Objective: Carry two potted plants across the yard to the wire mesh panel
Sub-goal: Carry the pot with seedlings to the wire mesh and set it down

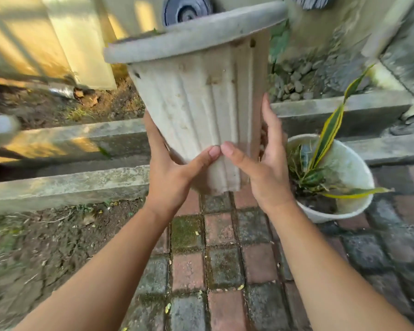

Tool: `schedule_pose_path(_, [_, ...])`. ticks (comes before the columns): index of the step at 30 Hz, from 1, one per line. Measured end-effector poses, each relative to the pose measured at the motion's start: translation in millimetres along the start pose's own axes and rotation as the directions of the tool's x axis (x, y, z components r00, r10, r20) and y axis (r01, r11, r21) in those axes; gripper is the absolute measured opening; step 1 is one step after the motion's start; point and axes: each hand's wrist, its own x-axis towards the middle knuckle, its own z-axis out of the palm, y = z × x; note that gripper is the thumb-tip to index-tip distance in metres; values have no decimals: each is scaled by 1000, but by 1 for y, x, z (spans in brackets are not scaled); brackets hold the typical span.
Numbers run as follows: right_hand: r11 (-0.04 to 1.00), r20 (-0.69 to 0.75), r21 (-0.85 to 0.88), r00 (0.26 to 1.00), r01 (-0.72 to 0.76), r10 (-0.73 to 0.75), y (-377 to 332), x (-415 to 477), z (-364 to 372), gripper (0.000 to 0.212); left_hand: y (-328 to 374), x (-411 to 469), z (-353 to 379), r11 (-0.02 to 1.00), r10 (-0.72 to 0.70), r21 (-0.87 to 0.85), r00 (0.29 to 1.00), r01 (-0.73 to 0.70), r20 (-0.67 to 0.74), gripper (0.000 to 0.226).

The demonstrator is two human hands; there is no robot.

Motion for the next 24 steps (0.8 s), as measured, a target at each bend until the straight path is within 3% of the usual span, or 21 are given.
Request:
schedule_pose_path(2, [999,46,-46,999,5,-3,-69,29,-5,88,63,11,0,999,-18,-52,1000,17,-25,121])
schedule_pose_path(5, [999,120,43,993,15,-21,-169,67,-10,87,169,35,0,999,0,-52,999,-3,-55,117])
schedule_pose_path(13, [994,28,107,999,14,-17,-461,146,-39,91,476,86,15,994,110,17,993,-109,-32,103])
schedule_pose_path(18, [996,-8,87,1000,16,-16,-624,167,-71,92,643,89,30,982,144,121,990,-143,-1,126])
schedule_pose_path(24, [993,-75,-64,992,98,-103,-752,175,-107,97,763,83,53,987,156,28,985,-158,74,140])
